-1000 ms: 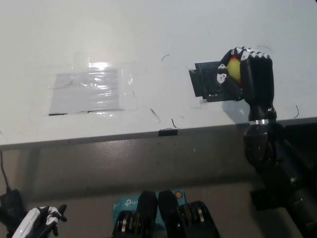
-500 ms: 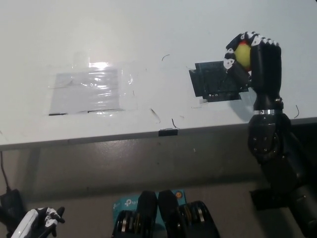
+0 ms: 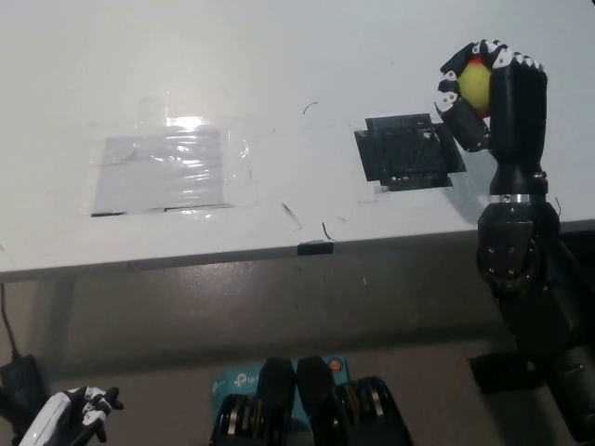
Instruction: The robot uses right hand to squeeze a small tennis ball placed on the black area of the table
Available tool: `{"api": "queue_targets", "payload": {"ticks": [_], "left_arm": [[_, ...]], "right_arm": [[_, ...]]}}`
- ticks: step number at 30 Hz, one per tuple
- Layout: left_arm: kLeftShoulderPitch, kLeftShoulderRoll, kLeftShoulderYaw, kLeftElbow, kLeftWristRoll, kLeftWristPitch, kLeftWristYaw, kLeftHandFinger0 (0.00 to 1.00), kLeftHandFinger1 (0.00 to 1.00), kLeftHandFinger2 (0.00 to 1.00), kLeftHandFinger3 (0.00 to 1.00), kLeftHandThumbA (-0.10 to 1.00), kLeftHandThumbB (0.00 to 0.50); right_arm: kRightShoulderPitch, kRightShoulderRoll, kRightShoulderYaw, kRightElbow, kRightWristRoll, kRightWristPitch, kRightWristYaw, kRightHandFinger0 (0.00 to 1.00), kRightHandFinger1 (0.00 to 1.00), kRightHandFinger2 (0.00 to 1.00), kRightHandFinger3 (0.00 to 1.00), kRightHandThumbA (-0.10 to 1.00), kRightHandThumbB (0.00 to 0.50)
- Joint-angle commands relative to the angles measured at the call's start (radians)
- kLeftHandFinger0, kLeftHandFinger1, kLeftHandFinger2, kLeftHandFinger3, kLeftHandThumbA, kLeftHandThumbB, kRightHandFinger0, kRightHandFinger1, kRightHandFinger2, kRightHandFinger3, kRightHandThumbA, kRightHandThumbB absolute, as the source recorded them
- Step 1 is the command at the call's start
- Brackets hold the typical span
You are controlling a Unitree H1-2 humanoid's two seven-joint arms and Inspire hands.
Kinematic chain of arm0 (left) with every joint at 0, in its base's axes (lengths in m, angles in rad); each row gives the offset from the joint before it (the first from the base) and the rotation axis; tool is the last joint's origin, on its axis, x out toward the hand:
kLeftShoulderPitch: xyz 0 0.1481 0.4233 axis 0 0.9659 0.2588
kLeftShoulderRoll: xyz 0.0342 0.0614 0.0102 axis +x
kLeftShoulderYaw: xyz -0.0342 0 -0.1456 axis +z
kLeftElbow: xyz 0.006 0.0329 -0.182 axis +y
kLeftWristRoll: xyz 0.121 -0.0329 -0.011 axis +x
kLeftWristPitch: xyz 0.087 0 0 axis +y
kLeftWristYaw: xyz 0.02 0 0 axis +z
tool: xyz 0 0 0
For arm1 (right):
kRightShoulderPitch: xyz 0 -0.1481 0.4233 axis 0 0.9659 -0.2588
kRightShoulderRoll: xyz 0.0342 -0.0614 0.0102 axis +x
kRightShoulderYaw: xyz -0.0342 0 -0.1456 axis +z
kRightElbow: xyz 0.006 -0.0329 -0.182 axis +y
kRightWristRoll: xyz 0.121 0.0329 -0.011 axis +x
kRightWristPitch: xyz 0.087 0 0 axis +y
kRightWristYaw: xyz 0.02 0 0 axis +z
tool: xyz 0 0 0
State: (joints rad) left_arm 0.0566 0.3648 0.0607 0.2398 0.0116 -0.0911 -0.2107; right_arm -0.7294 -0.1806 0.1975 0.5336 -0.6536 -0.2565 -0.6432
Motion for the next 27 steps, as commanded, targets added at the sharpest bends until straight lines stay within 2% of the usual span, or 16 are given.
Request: {"api": "queue_targets", "payload": {"ticks": [1, 5, 8, 11, 12, 13, 15, 16, 18, 19, 22, 23, 24, 25, 26, 27], "left_arm": [[0.009, 0.019, 0.016, -0.004, -0.018, -0.042, -0.003, 0.0, 0.05, 0.21, 0.45, 0.63, 0.373], [0.015, 0.02, 0.014, -0.018, -0.008, -0.024, 0.002, 0.0, 0.04, 0.2, 0.43, 0.65, 0.377], [0.01, 0.018, 0.014, -0.022, -0.009, -0.008, 0.003, 0.0, 0.04, 0.2, 0.43, 0.63, 0.376], [0.006, 0.017, 0.017, -0.024, -0.022, 0.005, -0.003, 0.0, 0.03, 0.19, 0.43, 0.61, 0.373], [0.007, 0.018, 0.016, -0.021, -0.023, -0.006, -0.007, 0.0, 0.03, 0.19, 0.41, 0.6, 0.356], [0.008, 0.02, 0.012, -0.021, -0.017, -0.02, -0.007, 0.0, 0.04, 0.21, 0.41, 0.62, 0.353], [0.008, 0.023, 0.01, -0.021, -0.01, -0.028, -0.005, 0.0, 0.04, 0.22, 0.4, 0.65, 0.361], [0.009, 0.024, 0.009, -0.023, -0.009, -0.024, -0.005, 0.0, 0.04, 0.22, 0.39, 0.65, 0.361], [0.008, 0.025, 0.008, -0.016, -0.008, -0.035, -0.005, 0.0, 0.05, 0.24, 0.42, 0.64, 0.343], [0.007, 0.025, 0.008, -0.015, -0.01, -0.03, -0.007, 0.0, 0.05, 0.24, 0.43, 0.64, 0.355], [0.014, 0.023, 0.016, -0.023, -0.018, -0.011, -0.005, 0.0, 0.04, 0.22, 0.4, 0.64, 0.379], [0.015, 0.024, 0.013, -0.024, -0.013, -0.012, -0.005, 0.0, 0.03, 0.22, 0.4, 0.64, 0.372], [0.014, 0.023, 0.011, -0.025, -0.011, -0.01, -0.004, 0.0, 0.03, 0.21, 0.4, 0.64, 0.37], [0.013, 0.021, 0.011, -0.025, -0.013, -0.008, -0.005, 0.0, 0.04, 0.22, 0.4, 0.64, 0.373], [0.013, 0.022, 0.011, -0.022, -0.018, -0.01, -0.009, 0.0, 0.04, 0.22, 0.41, 0.64, 0.373], [0.012, 0.02, 0.013, -0.017, -0.022, -0.013, -0.009, 0.0, 0.03, 0.22, 0.41, 0.63, 0.382]], "right_arm": [[-0.009, 0.0, -0.012, -0.031, 0.014, -0.016, 0.011, 0.0, 0.0, 0.19, 0.16, -0.1, 0.29], [-0.004, 0.007, -0.004, -0.02, 0.002, -0.014, 0.005, 0.0, 0.0, 0.21, 0.16, -0.1, 0.292], [-0.002, -0.018, 0.044, -0.001, -0.028, 0.005, 0.086, 0.0, 0.01, 0.3, 0.24, -0.1, 0.243], [-0.004, -0.038, 0.088, 0.005, -0.05, 0.043, 0.165, 0.0, 0.0, 0.3, 0.26, -0.1, 0.274], [0.001, -0.049, 0.107, -0.001, -0.051, 0.066, 0.218, 0.0, 0.01, 0.33, 0.27, -0.1, 0.27], [-0.001, -0.068, 0.138, 0.023, -0.07, 0.057, 0.243, 0.0, 0.03, 0.37, 0.32, -0.1, 0.262], [-0.005, -0.085, 0.172, 0.059, -0.087, 0.044, 0.249, 0.0, 0.0, 0.34, 0.29, -0.1, 0.206], [-0.005, -0.093, 0.185, 0.065, -0.092, 0.06, 0.265, 0.0, 0.0, 0.33, 0.28, -0.1, 0.196], [-0.006, -0.108, 0.208, 0.086, -0.107, 0.053, 0.259, 0.0, 0.0, 0.33, 0.26, -0.1, 0.197], [-0.009, -0.116, 0.218, 0.105, -0.115, 0.045, 0.247, 0.0, 0.0, 0.33, 0.26, -0.1, 0.207], [-0.02, -0.123, 0.249, 0.11, -0.131, 0.095, 0.317, 0.0, 0.04, 0.4, 0.29, -0.1, 0.14], [-0.024, -0.126, 0.258, 0.112, -0.138, 0.105, 0.33, 0.0, 0.04, 0.4, 0.29, -0.1, 0.155], [-0.028, -0.13, 0.268, 0.113, -0.144, 0.117, 0.349, 0.0, 0.07, 0.45, 0.32, -0.1, 0.123], [-0.036, -0.133, 0.282, 0.126, -0.152, 0.132, 0.378, 0.0, 0.1, 0.49, 0.34, -0.1, 0.133], [-0.043, -0.133, 0.293, 0.143, -0.155, 0.136, 0.394, 0.0, 0.13, 0.51, 0.35, -0.1, 0.105], [-0.051, -0.133, 0.307, 0.166, -0.17, 0.138, 0.384, 0.0, 0.13, 0.51, 0.35, -0.1, 0.102]]}}
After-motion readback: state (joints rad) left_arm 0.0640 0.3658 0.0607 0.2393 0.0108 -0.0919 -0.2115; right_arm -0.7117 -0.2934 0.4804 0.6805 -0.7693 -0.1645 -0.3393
